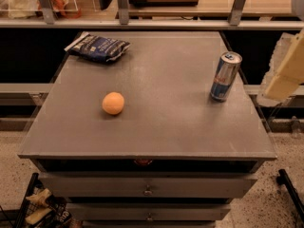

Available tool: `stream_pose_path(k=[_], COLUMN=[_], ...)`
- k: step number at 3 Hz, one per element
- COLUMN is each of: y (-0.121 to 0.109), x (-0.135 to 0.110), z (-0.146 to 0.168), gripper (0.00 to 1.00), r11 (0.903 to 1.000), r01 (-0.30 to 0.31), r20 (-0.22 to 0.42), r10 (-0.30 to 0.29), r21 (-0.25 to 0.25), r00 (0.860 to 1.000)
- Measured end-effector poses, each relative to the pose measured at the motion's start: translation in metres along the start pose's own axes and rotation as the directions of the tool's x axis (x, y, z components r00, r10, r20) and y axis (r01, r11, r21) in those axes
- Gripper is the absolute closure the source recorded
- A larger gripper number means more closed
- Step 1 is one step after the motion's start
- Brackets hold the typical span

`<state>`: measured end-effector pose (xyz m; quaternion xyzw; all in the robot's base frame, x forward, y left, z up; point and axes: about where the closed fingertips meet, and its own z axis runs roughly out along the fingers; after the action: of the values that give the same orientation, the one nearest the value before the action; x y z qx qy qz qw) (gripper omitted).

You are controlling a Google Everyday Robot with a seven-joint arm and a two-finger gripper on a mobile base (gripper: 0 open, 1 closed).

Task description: Move redbull can near orange

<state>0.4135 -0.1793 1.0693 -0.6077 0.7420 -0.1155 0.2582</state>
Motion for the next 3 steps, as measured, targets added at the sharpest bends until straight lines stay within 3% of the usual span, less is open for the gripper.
stream_pose_path(k=[1,2,3], y=[0.0,-0.002,-0.004], x=[0.0,-0.002,0.001], z=[0.0,-0.002,0.025], gripper=[0.0,0.0,0.0], r11=[1.0,0.9983,0.9798], r01=[0.0,-0.055,-0.17], r20=[0.0,0.061,0.178], r10=[0.0,0.056,0.187], r21=[0.0,-0.019,-0.105], r00=[1.0,0.997,0.966])
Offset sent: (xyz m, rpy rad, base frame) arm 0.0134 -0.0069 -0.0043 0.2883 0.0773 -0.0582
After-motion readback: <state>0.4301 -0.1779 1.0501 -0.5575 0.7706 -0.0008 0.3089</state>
